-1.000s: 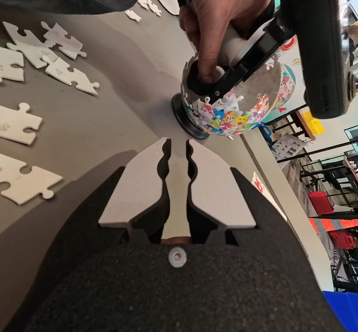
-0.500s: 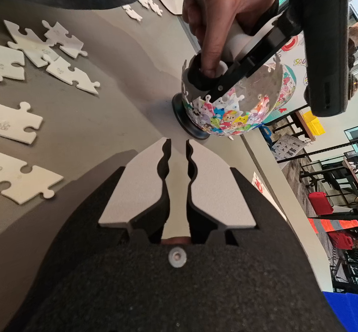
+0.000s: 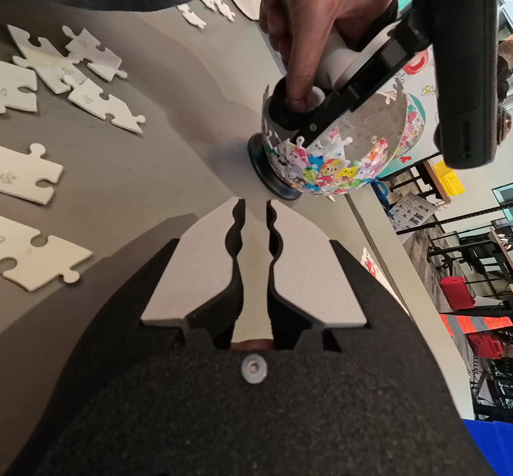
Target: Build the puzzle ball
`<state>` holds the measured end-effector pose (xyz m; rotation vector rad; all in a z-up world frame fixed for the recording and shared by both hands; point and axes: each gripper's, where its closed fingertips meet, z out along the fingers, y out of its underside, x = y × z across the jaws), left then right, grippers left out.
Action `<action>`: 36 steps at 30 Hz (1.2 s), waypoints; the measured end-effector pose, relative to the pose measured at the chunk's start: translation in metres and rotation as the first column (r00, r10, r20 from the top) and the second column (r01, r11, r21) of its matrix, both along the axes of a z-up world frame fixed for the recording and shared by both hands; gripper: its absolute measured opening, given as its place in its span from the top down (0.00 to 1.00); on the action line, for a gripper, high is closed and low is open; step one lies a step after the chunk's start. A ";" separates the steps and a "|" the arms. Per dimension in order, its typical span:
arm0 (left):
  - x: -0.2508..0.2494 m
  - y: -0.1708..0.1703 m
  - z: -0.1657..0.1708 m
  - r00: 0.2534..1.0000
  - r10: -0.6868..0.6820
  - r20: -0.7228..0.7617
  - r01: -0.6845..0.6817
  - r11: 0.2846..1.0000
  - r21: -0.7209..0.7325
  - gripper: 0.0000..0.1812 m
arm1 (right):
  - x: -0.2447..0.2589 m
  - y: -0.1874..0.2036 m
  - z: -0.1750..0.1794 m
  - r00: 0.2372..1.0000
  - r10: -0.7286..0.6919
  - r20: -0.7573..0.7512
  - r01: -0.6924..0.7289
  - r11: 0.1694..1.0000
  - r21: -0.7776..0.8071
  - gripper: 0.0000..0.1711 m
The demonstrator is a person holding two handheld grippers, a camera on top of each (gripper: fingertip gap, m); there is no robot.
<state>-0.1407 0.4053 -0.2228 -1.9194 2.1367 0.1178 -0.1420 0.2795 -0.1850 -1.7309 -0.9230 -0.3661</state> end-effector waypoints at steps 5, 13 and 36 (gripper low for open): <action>0.000 0.009 0.018 0.997 0.032 0.075 -0.036 0.998 0.049 1.00 | 0.000 0.000 0.000 1.000 0.000 -0.001 0.000 1.000 0.000 0.92; 0.005 0.011 0.009 0.999 0.016 0.036 -0.019 0.995 0.099 1.00 | -0.001 -0.001 0.000 1.000 0.001 0.002 -0.001 1.000 0.000 0.92; -0.012 0.004 0.003 0.993 -0.010 -0.121 0.015 0.999 0.044 1.00 | -0.001 -0.001 -0.001 1.000 0.002 0.005 -0.002 1.000 -0.002 0.92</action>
